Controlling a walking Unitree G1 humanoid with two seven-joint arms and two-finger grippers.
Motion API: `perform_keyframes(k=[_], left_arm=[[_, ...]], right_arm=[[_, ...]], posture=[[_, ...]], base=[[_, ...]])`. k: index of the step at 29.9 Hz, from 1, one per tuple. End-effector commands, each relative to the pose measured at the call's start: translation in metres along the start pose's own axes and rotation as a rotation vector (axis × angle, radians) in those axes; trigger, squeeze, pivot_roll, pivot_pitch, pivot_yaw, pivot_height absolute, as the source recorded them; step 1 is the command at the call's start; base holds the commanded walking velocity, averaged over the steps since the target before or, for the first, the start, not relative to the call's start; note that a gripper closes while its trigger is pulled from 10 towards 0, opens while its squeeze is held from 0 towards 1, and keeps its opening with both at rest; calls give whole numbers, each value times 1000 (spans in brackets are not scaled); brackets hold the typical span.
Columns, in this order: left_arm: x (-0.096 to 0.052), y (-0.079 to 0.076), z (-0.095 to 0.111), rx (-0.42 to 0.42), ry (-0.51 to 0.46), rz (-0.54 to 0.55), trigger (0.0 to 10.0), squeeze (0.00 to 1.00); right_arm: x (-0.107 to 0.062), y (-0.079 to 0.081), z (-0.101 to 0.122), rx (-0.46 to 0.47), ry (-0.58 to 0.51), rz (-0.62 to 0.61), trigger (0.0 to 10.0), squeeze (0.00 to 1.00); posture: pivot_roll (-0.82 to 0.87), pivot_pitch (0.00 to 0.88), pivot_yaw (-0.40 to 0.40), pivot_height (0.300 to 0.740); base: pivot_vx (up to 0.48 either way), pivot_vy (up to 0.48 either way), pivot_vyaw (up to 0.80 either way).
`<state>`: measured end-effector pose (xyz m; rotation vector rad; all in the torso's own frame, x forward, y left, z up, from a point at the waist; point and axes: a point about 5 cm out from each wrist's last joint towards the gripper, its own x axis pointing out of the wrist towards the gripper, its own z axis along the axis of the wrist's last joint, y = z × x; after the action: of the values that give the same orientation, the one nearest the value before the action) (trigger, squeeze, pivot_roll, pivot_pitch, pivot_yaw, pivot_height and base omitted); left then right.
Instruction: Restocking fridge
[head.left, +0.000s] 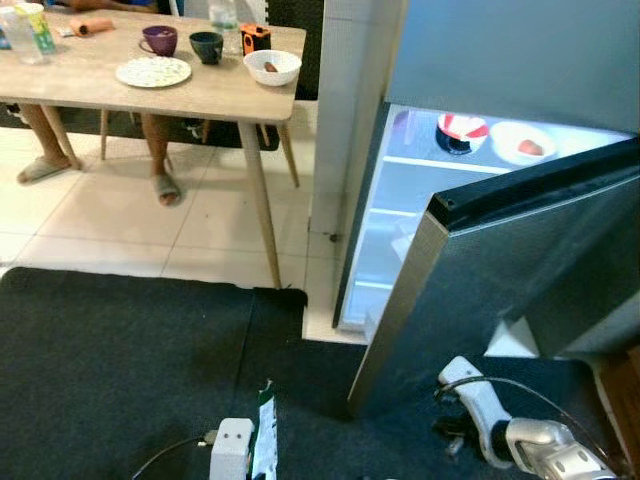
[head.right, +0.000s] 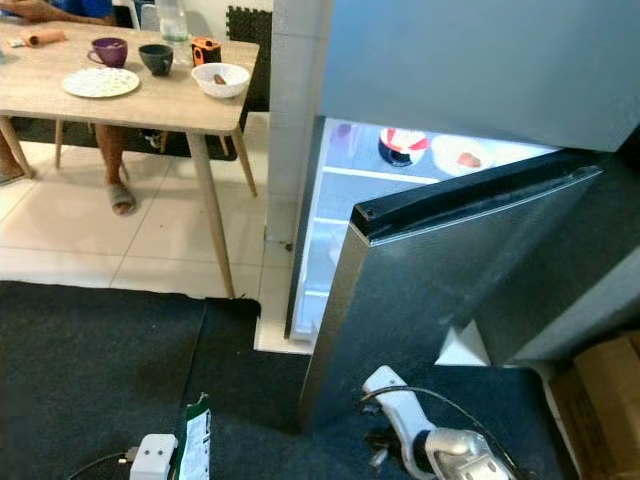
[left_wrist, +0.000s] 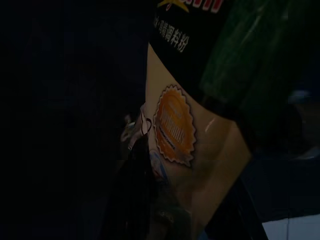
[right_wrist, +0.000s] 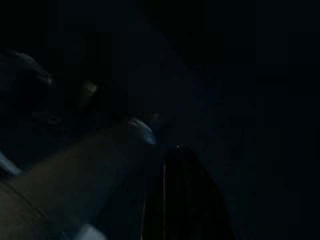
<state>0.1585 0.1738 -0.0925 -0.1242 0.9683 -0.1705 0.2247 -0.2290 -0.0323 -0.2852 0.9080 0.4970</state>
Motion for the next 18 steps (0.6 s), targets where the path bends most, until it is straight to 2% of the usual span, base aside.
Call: perform_keyframes(k=[1, 2, 3, 5, 9, 11, 13, 14, 18], left_arm=[[-5, -3, -29, -23, 107, -1, 10000, 0], [-5, -2, -27, -35, 92, -5, 10000, 0], [-5, -2, -27, -35, 92, -5, 10000, 0], [-6, -1, -25, -37, 77, -22, 10000, 0], [-6, 0, -25, -40, 78, -19, 10000, 0], [-6, 2, -25, -34, 85, -7, 10000, 0], [-6, 2, -25, -32, 87, -4, 10000, 0], [-6, 1, -25, -23, 88, 1, 10000, 0], [-5, 1, -24, -20, 86, 5, 10000, 0]], right_arm=[[-6, -8, -28, 78, 67, -119, 10000, 0], [-10, -9, -47, 143, 112, -185, 10000, 0], [-10, -9, -47, 143, 112, -185, 10000, 0], [-17, -9, -76, 261, 181, -279, 10000, 0], [-19, -7, -84, 280, 201, -296, 10000, 0], [-19, 1, -98, 283, 242, -307, 10000, 0], [-19, 4, -102, 281, 257, -308, 10000, 0], [-18, 12, -109, 275, 280, -313, 10000, 0], [-16, 15, -109, 275, 271, -319, 10000, 0]], posture=[[-94, 120, -64, 740], [-98, 117, -67, 740], [-98, 117, -67, 740], [-100, 120, -63, 740], [-104, 122, -59, 740], [-112, 125, -53, 740], [-112, 125, -53, 740], [-113, 124, -53, 740], [-112, 123, -52, 740]], base=[[0, 0, 0], [0, 0, 0], [0, 0, 0], [0, 0, 0], [0, 0, 0], [0, 0, -800], [0, 0, -800], [0, 0, 0], [0, 0, 0]])
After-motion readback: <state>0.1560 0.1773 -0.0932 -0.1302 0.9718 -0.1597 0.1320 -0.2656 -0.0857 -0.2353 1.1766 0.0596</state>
